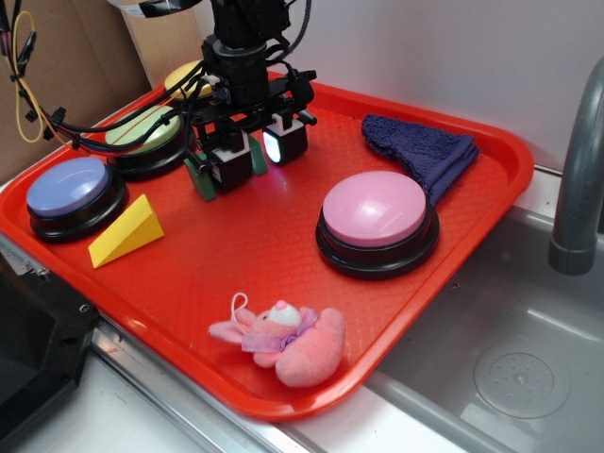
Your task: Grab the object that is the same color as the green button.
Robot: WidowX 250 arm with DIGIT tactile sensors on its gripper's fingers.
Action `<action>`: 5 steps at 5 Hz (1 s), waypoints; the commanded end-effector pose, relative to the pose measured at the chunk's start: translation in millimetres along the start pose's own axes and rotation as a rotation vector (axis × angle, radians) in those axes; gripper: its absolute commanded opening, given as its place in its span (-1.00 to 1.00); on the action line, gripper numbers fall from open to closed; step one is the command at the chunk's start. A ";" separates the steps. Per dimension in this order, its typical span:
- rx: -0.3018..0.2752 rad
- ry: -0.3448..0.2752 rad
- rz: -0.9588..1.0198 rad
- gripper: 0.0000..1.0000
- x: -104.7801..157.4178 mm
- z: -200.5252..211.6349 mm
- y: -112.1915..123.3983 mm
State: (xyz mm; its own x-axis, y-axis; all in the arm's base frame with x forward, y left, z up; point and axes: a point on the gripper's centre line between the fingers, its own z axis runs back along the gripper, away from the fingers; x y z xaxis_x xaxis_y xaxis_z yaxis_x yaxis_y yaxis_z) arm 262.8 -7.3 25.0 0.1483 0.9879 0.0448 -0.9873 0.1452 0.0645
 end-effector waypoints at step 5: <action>-0.151 0.037 -0.788 -1.00 10.6 129.0 -7.3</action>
State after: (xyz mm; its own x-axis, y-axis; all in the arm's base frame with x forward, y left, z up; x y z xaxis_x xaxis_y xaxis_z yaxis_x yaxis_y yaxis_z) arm 272.5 -21.7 134.0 0.8104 0.5827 -0.0603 -0.5847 0.8109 -0.0223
